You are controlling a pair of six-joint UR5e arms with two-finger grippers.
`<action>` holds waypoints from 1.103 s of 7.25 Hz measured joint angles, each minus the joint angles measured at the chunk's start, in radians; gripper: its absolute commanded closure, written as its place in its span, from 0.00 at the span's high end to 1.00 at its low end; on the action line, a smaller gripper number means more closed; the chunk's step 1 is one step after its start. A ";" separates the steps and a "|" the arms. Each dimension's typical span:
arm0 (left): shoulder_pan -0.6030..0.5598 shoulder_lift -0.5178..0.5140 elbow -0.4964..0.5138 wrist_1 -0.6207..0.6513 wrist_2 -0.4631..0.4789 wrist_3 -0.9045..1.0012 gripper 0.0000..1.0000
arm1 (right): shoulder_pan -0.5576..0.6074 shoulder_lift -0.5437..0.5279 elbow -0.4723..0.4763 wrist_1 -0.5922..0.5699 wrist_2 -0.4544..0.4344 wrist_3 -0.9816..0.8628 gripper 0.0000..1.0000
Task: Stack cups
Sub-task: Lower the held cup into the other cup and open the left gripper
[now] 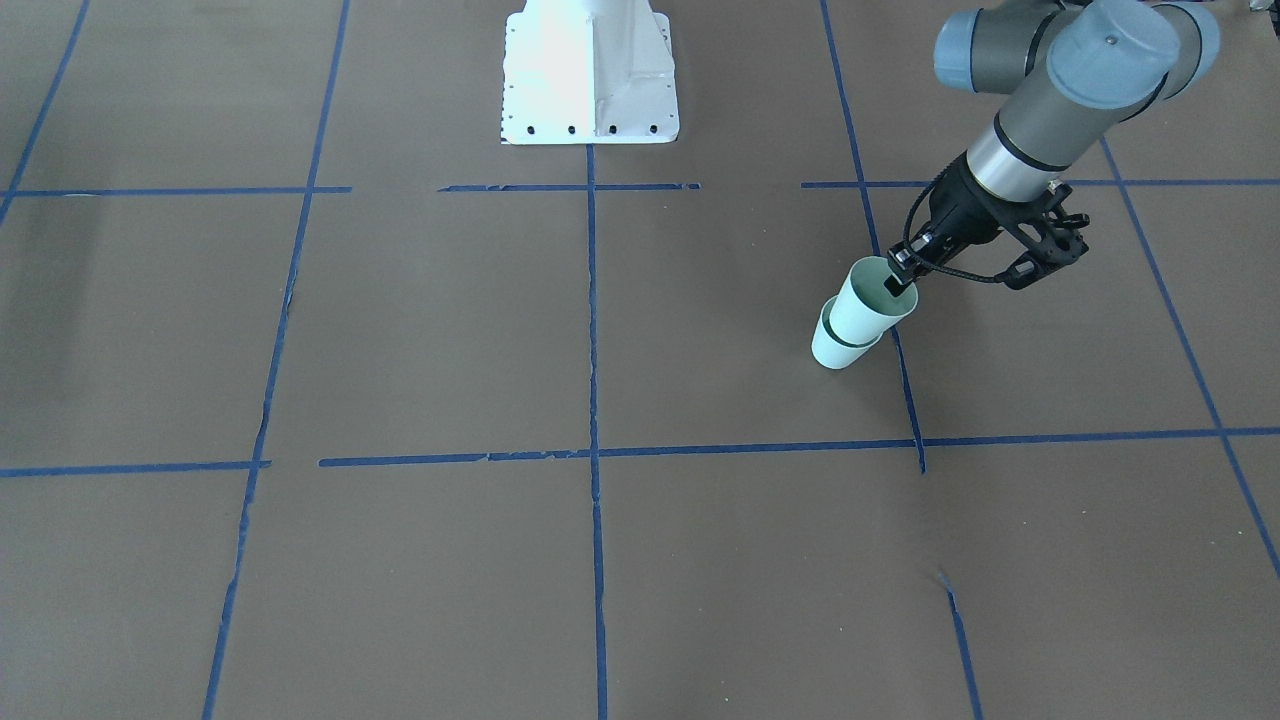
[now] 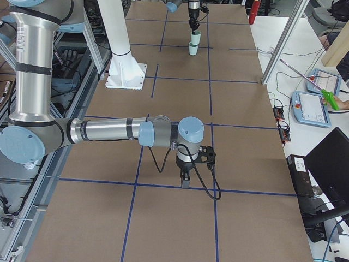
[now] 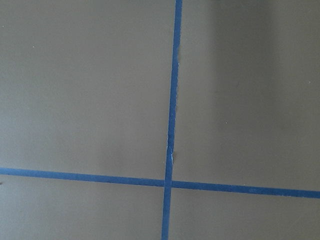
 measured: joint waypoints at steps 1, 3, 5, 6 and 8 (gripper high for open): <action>0.008 0.002 -0.004 0.001 0.001 0.000 0.00 | 0.000 0.000 0.000 0.000 0.000 0.000 1.00; 0.019 0.005 -0.003 0.003 0.001 -0.001 0.00 | 0.000 0.000 0.000 0.000 0.001 0.000 1.00; 0.020 0.006 -0.005 0.029 0.021 0.000 0.00 | 0.000 0.000 0.000 0.000 0.000 0.000 1.00; 0.020 0.005 -0.007 0.041 0.030 0.000 0.00 | 0.000 0.000 0.000 0.000 0.000 0.000 1.00; 0.020 0.004 -0.007 0.048 0.034 0.000 0.99 | 0.000 0.000 0.000 0.000 0.000 0.000 1.00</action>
